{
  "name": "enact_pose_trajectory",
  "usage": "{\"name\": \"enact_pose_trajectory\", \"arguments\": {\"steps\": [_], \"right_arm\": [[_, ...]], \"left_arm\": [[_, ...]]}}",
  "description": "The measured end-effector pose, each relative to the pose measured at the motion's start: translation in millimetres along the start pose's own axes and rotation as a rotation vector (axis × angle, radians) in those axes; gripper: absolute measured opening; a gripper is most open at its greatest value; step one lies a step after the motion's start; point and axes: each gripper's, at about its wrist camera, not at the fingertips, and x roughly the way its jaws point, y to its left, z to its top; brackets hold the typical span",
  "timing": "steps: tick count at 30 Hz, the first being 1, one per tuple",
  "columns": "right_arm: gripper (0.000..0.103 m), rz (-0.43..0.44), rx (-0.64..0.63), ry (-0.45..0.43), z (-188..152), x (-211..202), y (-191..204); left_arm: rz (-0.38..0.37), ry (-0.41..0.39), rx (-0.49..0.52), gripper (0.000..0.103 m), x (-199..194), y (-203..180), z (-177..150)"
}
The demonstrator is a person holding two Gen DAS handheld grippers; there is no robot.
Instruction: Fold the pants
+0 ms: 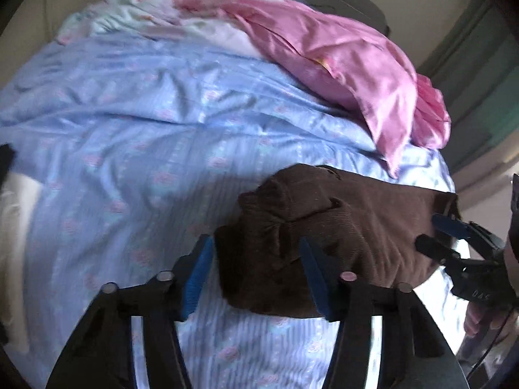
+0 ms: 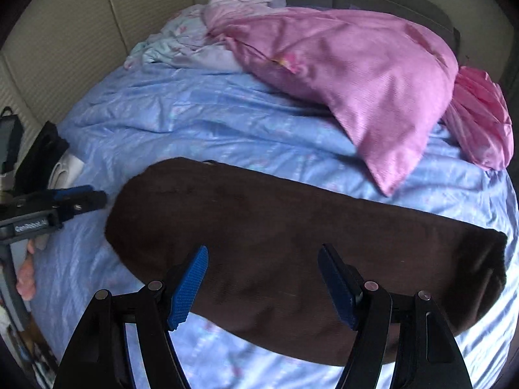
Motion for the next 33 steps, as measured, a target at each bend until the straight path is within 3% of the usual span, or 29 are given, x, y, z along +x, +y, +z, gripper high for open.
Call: {"name": "enact_pose_trajectory", "arguments": {"steps": [2, 8, 13, 15, 17, 18, 21, 25, 28, 33], "right_arm": [[0.071, -0.010, 0.011, 0.009, 0, 4, 9], [0.071, -0.034, 0.072, 0.031, -5, 6, 20], [0.072, -0.020, 0.136, 0.052, -5, 14, 24], [0.071, -0.025, 0.146, 0.058, -2, 20, 27], [0.071, -0.019, 0.154, 0.058, 2, 23, 32], [0.071, -0.015, 0.155, 0.055, 3, 23, 35], [0.071, 0.003, 0.144, 0.037, 10, 25, 45], [0.071, 0.024, 0.111, 0.058, 16, 45, 61], [0.071, 0.049, 0.102, 0.092, 22, 69, 74], [0.071, 0.021, 0.062, 0.127, 30, 101, 87]], "left_arm": [[-0.060, 0.029, -0.008, 0.037, 13, 2, 5], [-0.139, 0.093, -0.102, 0.037, 39, 17, 7], [-0.209, 0.193, -0.205, 0.039, 58, 32, -5], [-0.226, 0.176, -0.208, 0.030, 54, 33, -4], [-0.214, 0.156, -0.180, 0.023, 44, 30, -3], [-0.203, 0.134, -0.159, 0.014, 35, 27, -3], [-0.220, 0.069, -0.155, 0.009, 7, 24, -8], [-0.180, 0.043, -0.129, 0.008, -12, 24, -27], [-0.132, 0.064, -0.109, 0.008, -4, 30, -35], [-0.091, 0.095, -0.108, 0.010, 15, 40, -25]]}}
